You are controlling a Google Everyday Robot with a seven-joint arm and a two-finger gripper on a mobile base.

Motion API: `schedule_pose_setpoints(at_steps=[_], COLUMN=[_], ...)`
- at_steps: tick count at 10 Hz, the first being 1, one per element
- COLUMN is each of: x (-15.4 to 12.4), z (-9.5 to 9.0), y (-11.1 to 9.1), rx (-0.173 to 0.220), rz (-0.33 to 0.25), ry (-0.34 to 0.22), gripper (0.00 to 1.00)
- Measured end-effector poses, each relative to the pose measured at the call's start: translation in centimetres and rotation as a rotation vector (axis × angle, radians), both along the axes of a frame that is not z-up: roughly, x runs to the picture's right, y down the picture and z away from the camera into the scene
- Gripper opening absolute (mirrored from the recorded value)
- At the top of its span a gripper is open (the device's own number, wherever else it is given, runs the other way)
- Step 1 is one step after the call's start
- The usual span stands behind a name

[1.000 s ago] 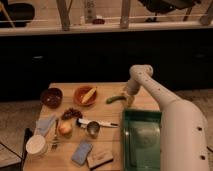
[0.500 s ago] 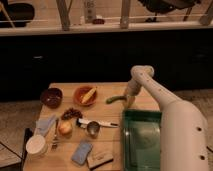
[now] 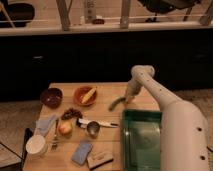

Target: Place pepper in metal cup

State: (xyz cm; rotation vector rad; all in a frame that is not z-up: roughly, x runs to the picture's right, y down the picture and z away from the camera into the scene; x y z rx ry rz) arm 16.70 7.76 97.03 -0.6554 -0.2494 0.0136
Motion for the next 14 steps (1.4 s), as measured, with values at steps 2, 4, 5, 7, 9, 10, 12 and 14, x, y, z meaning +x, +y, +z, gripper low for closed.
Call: schedule_pose_setpoints(at_steps=[2,4,5,7,9,10,12,14], x=[0.2,0.6,0.3,0.0,-0.1,-0.3,-1.0,-1.4], z=[-0.6,-2.3,-3.3,-3.6,-4.8,-5.3,-5.8,-5.6], y=[0.2,-0.2,-0.4,-0.3,-0.2,-0.2,-0.2,0.5], rx=[-0.008,0.005,0.017,0.018,0.027,0.031,0.036,0.039], rz=[-0.006,-0.011,-0.015,-0.025,-0.033,-0.037,-0.048,-0.057], ry=[0.006,0.020,0.024,0.028,0.039,0.041,0.041,0.043], gripper=[0.03,0.03,0.03,0.03,0.03,0.03,0.09,0.06])
